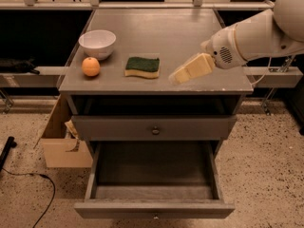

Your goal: Place sponge into middle drawer

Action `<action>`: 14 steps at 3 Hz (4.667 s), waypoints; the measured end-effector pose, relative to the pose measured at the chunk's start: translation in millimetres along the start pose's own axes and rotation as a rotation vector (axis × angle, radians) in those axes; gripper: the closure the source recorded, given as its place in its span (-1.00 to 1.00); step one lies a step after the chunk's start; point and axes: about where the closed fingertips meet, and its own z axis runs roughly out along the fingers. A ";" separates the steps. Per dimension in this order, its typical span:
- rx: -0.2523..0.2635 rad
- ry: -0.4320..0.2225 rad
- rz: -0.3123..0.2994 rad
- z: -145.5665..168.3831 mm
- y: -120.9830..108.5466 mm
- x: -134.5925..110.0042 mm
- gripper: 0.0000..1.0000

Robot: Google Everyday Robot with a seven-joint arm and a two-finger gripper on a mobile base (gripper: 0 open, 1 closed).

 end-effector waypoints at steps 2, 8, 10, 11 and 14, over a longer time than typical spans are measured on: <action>0.008 -0.012 -0.015 7.0 -7.0 -6.0 -1.00; -0.085 0.004 -0.065 150.5 -47.0 -40.1 -1.00; -0.119 0.022 -0.046 177.4 -32.1 -27.2 -1.00; -0.121 0.024 -0.044 179.1 -30.8 -26.0 -1.00; -0.121 0.024 -0.045 179.3 -30.8 -26.0 0.29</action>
Offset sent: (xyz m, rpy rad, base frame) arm 0.0271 0.0025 -0.0012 0.0017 -0.0435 -0.0027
